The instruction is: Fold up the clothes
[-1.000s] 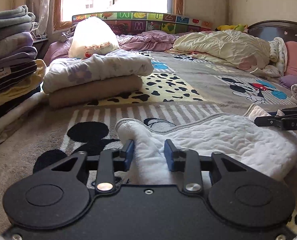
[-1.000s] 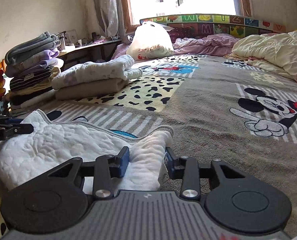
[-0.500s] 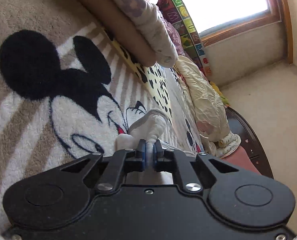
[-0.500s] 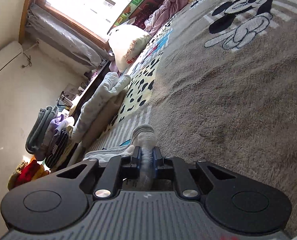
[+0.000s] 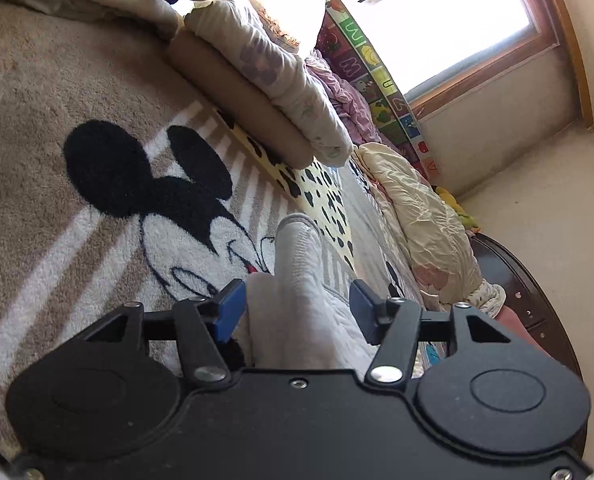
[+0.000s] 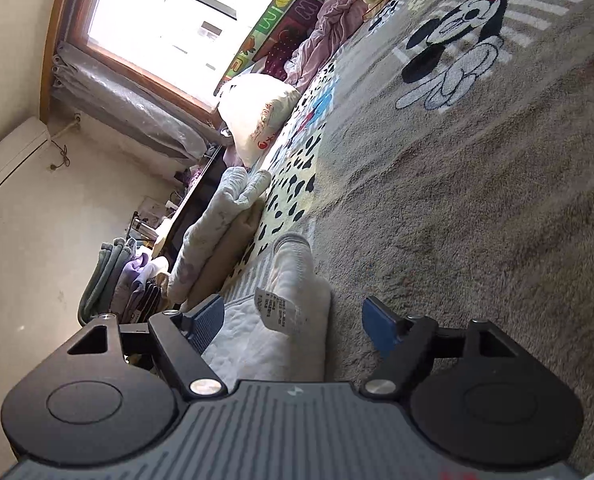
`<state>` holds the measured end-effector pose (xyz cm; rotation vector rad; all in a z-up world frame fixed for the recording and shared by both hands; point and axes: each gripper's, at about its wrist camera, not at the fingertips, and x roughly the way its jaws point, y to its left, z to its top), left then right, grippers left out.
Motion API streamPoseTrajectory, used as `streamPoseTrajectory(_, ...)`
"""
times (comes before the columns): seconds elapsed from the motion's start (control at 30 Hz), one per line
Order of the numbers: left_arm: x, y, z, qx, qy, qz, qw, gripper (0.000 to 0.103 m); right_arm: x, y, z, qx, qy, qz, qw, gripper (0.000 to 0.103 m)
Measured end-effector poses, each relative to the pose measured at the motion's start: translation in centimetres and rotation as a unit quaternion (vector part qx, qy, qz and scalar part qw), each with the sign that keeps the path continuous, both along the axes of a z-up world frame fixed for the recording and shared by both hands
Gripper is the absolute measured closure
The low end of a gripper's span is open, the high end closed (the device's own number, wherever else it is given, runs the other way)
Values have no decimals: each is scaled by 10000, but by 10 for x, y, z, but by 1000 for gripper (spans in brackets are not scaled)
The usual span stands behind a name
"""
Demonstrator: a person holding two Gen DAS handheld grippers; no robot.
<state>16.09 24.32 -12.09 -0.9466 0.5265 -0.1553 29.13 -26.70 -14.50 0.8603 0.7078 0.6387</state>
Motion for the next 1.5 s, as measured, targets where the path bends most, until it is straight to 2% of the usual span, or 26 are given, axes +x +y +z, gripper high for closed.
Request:
streamPoseTrajectory(0.07,-2,-2,-2,-113,97,-142,9998,38,-6,3,2,-57,8,126,9999,21)
streamPoseTrajectory(0.17,7,-7,-13,-248,542,-206,9980,38,-9,15,4,-539,-63,254,9982,22)
streamPoseTrajectory(0.23,8,-10,-13,-146,584,-241,9979,38,-10,21,5,-602,-96,355,9975,23)
streamPoseTrajectory(0.27,9,-12,-12,-96,609,-272,9977,38,-10,25,5,-627,-98,430,9971,24)
streamPoseTrajectory(0.37,13,-16,-14,-120,580,-330,9977,40,-8,37,3,-768,-113,601,9952,39)
streamPoseTrajectory(0.43,18,-20,-17,-58,596,-468,9971,69,-5,43,-1,-655,-107,666,9956,58)
streamPoseTrajectory(0.47,22,-23,-21,-99,608,-501,9968,70,-2,44,-4,-569,-72,685,9960,61)
streamPoseTrajectory(0.53,25,-24,-21,-102,533,-527,9971,81,2,47,-9,-395,-1,724,9966,67)
streamPoseTrajectory(0.6,19,-16,-11,-419,171,-474,9978,85,2,46,-8,-430,-10,647,9970,70)
streamPoseTrajectory(0.63,17,-14,-4,-351,41,-502,9981,85,1,45,-8,-474,-25,595,9971,70)
streamPoseTrajectory(0.7,23,-15,-9,47,399,-413,9983,80,-1,44,-6,-562,-55,489,9972,66)
streamPoseTrajectory(0.73,25,-16,-15,74,494,-402,9979,66,-2,43,-5,-606,-70,436,9972,67)
streamPoseTrajectory(0.77,28,-16,-19,98,578,-394,9975,66,-3,42,-4,-649,-85,383,9971,63)
streamPoseTrajectory(0.8,27,-16,-13,99,543,-417,9976,59,-5,41,-1,-620,-96,326,9975,54)
streamPoseTrajectory(0.83,20,-16,-6,208,440,-365,9981,41,-9,38,3,-569,-138,264,9979,37)
streamPoseTrajectory(0.87,13,-17,0,317,337,-314,9984,34,-15,35,7,-537,-205,199,9982,30)
streamPoseTrajectory(0.9,7,-17,6,408,249,-272,9985,31,-21,31,11,-505,-272,134,9983,25)
streamPoseTrajectory(1.0,0,-13,-1,91,481,-393,9980,31,-30,25,9,-537,-135,197,9983,25)
streamPoseTrajectory(1.07,-3,-16,-6,26,600,-586,9965,31,-35,29,9,-606,-108,197,9979,25)
streamPoseTrajectory(1.17,1,-29,-11,120,661,-756,9949,28,-38,48,7,-921,-193,140,9955,25)
streamPoseTrajectory(1.2,3,-31,-13,113,637,-662,9957,30,-38,59,7,-1093,-297,187,9934,28)
streamPoseTrajectory(1.23,6,-32,-14,81,600,-642,9961,40,-37,67,7,-1173,-352,249,9922,37)
streamPoseTrajectory(1.27,9,-34,-15,47,569,-625,9964,54,-36,74,6,-1174,-350,288,9921,37)
streamPoseTrajectory(1.3,13,-34,-18,-23,605,-651,9960,60,-35,77,5,-1080,-324,273,9932,42)
streamPoseTrajectory(1.4,13,-29,-17,-164,452,-785,9958,68,-35,74,-2,-572,-250,36,9980,53)
streamPoseTrajectory(1.5,10,-21,-9,-335,129,-704,9969,73,-29,75,-1,-323,-283,10,9991,57)
